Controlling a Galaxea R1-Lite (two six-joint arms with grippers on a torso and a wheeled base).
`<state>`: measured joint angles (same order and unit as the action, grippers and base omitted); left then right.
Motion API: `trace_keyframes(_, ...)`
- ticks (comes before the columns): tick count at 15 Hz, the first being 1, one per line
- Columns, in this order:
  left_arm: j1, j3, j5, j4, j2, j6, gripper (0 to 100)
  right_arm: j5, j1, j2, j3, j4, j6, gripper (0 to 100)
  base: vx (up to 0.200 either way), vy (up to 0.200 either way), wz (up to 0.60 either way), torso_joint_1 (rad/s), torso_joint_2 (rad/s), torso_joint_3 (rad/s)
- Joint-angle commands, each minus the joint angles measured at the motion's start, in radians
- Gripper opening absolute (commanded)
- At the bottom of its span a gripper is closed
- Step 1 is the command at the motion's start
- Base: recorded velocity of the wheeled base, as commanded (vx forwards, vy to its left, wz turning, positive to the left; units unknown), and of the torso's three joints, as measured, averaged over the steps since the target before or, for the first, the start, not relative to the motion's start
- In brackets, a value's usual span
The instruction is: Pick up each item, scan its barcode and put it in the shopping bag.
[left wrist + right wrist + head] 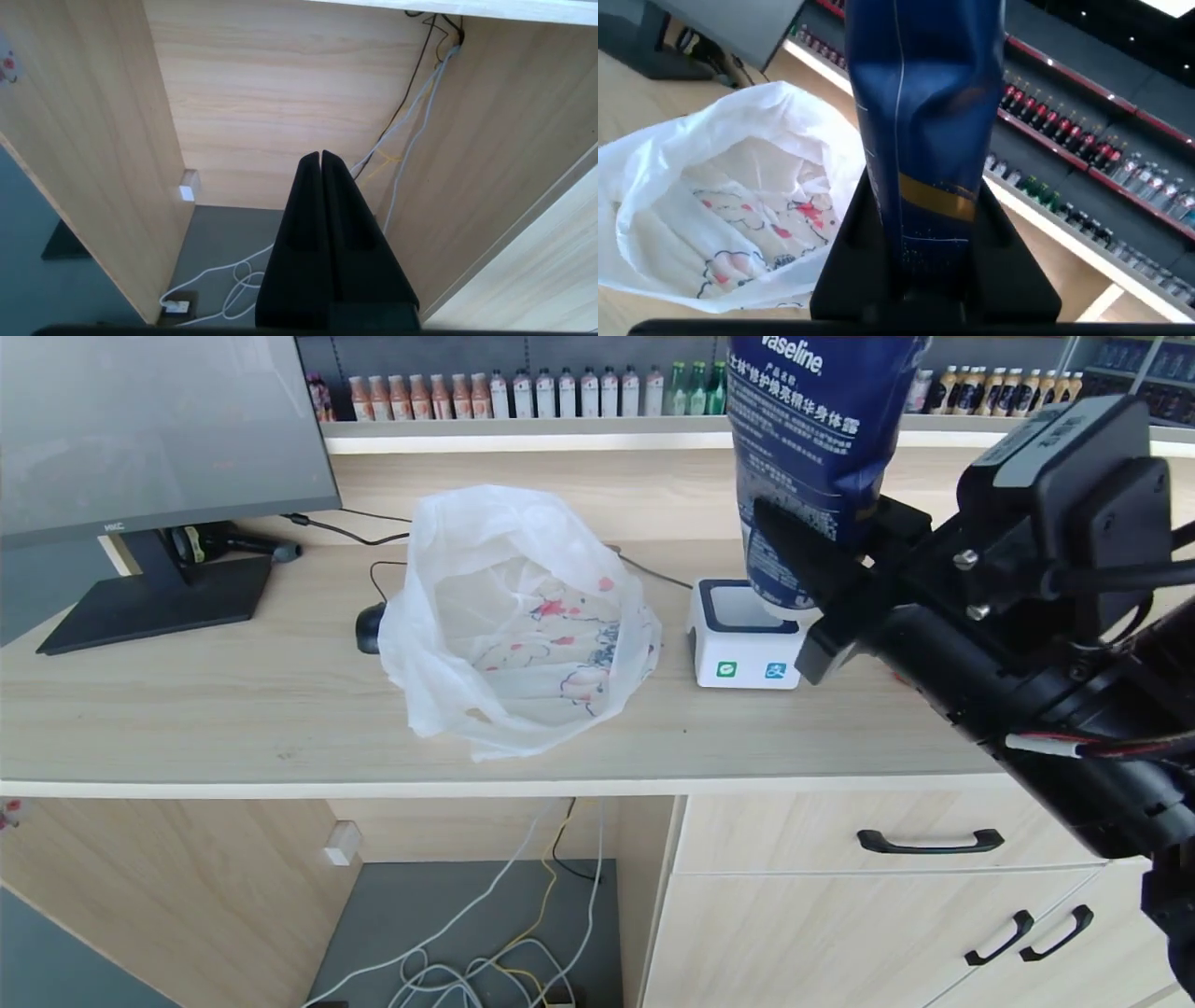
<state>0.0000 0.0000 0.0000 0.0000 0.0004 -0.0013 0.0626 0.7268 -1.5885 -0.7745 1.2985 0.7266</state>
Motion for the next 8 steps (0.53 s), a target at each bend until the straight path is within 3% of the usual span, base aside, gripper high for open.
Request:
trace_keyframes(1, 0.000, 0.000, 0.000, 0.000, 0.000, 0.000, 0, -0.041, -0.006, -0.062, -0.039, 0.001, 0.059, 0, 0.000, 0.000, 0.00, 0.000, 0.00, 0.000)
trace_keyframes(5, 0.000, 0.000, 0.000, 0.000, 0.000, 0.000, 0, -0.244, -0.101, -0.114, -0.085, 0.001, 0.232, 0, 0.000, 0.000, 0.00, 0.000, 0.00, 0.000)
trace_keyframes(8, 0.000, 0.000, 0.000, 0.000, 0.000, 0.000, 0, -0.437, -0.227, -0.154, -0.077, 0.001, 0.324, 0, 0.000, 0.000, 0.00, 0.000, 0.00, 0.000)
